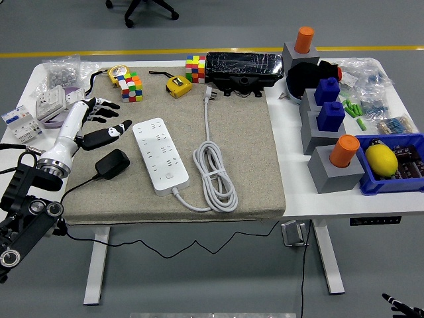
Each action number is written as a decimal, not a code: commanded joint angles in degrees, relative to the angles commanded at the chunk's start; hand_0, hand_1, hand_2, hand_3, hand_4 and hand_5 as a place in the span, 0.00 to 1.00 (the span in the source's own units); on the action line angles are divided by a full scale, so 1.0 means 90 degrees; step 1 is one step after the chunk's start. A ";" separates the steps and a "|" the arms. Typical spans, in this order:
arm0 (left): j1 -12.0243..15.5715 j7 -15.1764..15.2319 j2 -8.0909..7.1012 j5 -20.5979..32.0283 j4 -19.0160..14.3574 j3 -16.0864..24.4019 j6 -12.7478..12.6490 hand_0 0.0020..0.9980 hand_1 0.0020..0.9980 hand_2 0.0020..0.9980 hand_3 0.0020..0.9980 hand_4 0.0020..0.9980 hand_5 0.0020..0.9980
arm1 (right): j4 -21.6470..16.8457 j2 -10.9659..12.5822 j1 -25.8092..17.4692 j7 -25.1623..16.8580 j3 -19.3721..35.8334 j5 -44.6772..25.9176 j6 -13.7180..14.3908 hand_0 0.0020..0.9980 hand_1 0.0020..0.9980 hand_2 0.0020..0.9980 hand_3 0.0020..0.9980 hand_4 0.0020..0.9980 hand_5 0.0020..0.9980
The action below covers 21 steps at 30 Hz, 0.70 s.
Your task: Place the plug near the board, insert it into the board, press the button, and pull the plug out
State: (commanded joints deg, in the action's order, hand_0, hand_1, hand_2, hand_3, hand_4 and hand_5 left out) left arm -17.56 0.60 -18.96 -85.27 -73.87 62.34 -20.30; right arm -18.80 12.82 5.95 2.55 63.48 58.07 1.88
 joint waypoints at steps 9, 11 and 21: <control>0.0156 -0.0026 -0.0058 -0.0051 -0.0113 0.0011 0.0016 0.56 0.60 0.54 0.57 0.83 0.31 | -0.0054 0.0037 -0.0003 -0.0005 -0.0050 0.0021 0.0005 0.65 0.65 0.64 0.57 0.99 0.56; 0.0154 -0.0042 -0.0051 -0.0068 -0.0131 0.0001 0.0030 0.56 0.60 0.54 0.57 0.83 0.31 | -0.0024 0.0015 -0.0015 -0.0001 -0.0038 0.0020 0.0004 0.65 0.65 0.64 0.57 0.99 0.56; 0.0317 -0.0100 -0.0041 -0.0116 -0.0197 0.0040 0.0085 0.56 0.60 0.54 0.57 0.83 0.30 | 0.0020 -0.0055 -0.0137 0.0013 0.0074 0.0063 -0.0005 0.65 0.65 0.64 0.57 0.99 0.55</control>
State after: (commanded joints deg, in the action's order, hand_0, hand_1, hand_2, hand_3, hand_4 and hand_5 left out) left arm -14.70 -0.30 -19.33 -86.32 -75.64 62.70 -19.53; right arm -18.63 12.32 4.72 2.67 64.14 58.63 1.83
